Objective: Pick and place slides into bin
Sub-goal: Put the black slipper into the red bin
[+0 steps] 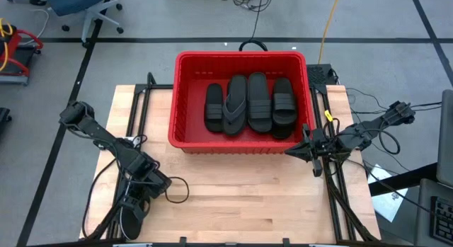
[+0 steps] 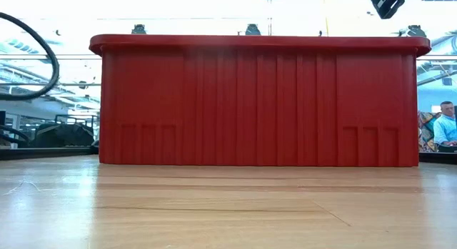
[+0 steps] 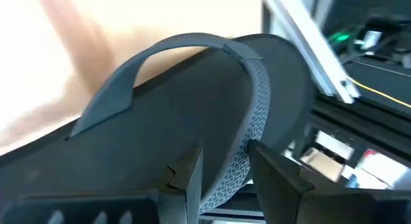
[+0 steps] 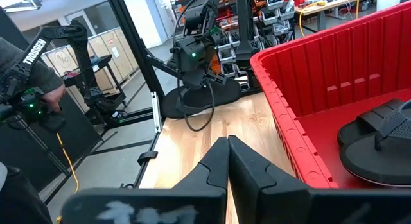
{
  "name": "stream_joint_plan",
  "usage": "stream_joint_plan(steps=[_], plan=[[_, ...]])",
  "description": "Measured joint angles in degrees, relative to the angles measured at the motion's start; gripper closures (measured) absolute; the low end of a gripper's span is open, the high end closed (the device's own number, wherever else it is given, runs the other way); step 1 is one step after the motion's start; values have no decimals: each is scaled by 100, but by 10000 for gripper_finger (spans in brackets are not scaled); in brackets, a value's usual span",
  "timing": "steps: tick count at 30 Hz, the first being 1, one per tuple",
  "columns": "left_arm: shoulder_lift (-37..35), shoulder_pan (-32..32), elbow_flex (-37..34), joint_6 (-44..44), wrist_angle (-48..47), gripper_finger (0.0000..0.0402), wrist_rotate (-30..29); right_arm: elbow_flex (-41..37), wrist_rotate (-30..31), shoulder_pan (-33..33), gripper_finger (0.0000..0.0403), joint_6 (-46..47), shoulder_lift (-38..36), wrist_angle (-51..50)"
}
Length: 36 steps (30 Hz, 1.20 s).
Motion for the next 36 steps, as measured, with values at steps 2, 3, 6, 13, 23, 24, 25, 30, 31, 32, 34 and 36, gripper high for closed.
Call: stream_joint_plan(steps=[2,3,6,13,23,24,25,30,31,32,34,36], plan=[[0,-30,2,20,57,294,147,0,0,1,403,0,0,0],[0,-56,2,48,55,305,232,0,0,1,403,0,0,-1],[0,-155,2,162,60,365,555,0,-2,0,403,0,0,-1],[-71,-192,121,-113,47,399,449,0,-3,1,403,-44,0,-30],[-76,-192,1880,443,-241,401,-896,0,-2,0,403,-333,0,-67],[-55,-192,2145,438,-454,401,-991,0,-3,1,403,-355,0,-68],[-18,-192,2443,455,-726,401,-1082,1,-2,1,403,-373,0,-67],[471,-72,4210,1185,-3036,401,-1705,0,-2,1,403,-520,0,-148],[642,6,4573,1473,-3387,401,-1865,0,-2,0,403,-520,0,-177],[771,94,4861,1695,-3352,401,-1992,0,-2,1,403,-520,2,-197],[856,340,5280,1935,-3156,402,-2195,0,-1,-1,403,-495,2,-235],[1077,657,5850,2140,-3323,402,-2620,0,-4,1,403,-490,-2,-231]])
